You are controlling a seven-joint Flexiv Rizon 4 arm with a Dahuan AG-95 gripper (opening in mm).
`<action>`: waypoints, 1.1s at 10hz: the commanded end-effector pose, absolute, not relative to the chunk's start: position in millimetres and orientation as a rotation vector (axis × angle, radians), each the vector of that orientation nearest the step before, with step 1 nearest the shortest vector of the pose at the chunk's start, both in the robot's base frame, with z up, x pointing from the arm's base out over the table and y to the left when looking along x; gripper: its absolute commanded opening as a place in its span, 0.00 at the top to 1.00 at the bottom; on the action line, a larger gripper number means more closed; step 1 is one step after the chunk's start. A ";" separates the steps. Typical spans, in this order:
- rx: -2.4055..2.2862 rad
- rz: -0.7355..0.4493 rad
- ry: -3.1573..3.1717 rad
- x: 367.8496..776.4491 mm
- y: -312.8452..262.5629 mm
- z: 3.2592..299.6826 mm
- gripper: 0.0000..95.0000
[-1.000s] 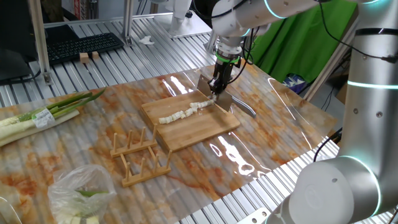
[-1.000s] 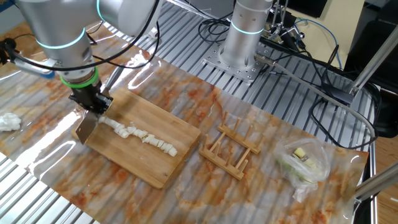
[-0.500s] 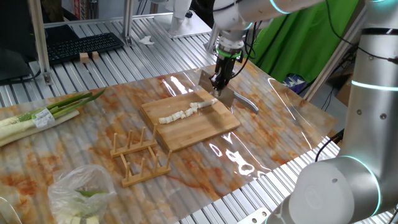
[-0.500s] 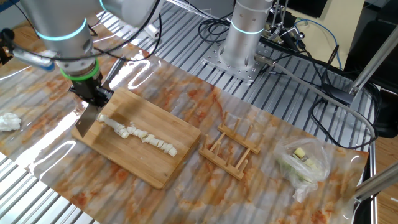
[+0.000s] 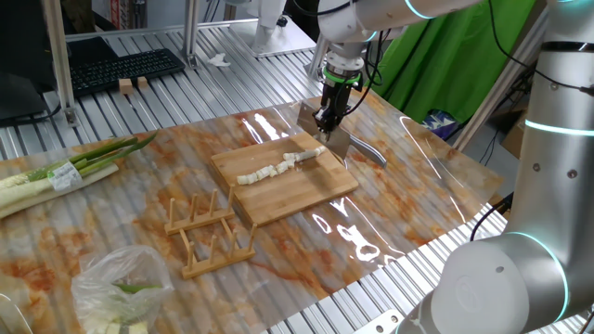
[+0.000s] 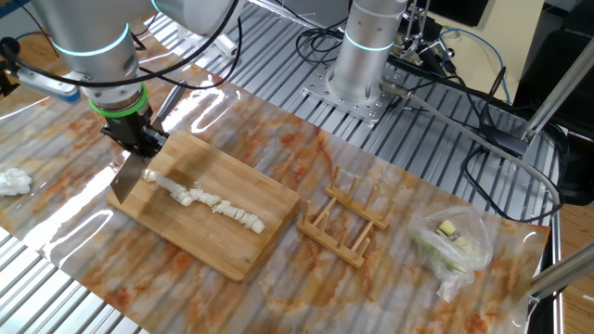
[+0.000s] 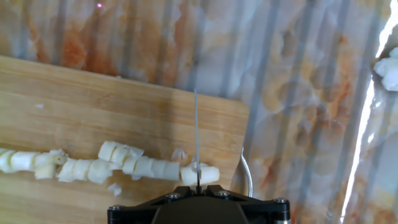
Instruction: Chop the scallions
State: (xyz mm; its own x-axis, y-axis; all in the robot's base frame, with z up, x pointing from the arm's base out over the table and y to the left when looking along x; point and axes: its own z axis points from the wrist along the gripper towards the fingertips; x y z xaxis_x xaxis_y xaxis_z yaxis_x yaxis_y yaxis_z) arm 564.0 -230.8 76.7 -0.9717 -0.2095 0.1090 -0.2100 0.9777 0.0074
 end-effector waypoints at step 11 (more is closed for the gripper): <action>-0.017 0.046 -3.017 495.7 -112.4 111.1 1.00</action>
State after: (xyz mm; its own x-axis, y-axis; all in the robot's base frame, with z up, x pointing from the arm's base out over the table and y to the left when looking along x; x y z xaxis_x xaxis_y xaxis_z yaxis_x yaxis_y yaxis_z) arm 498.3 -116.3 109.6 -0.9923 0.0056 0.1233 0.0019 0.9995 -0.0304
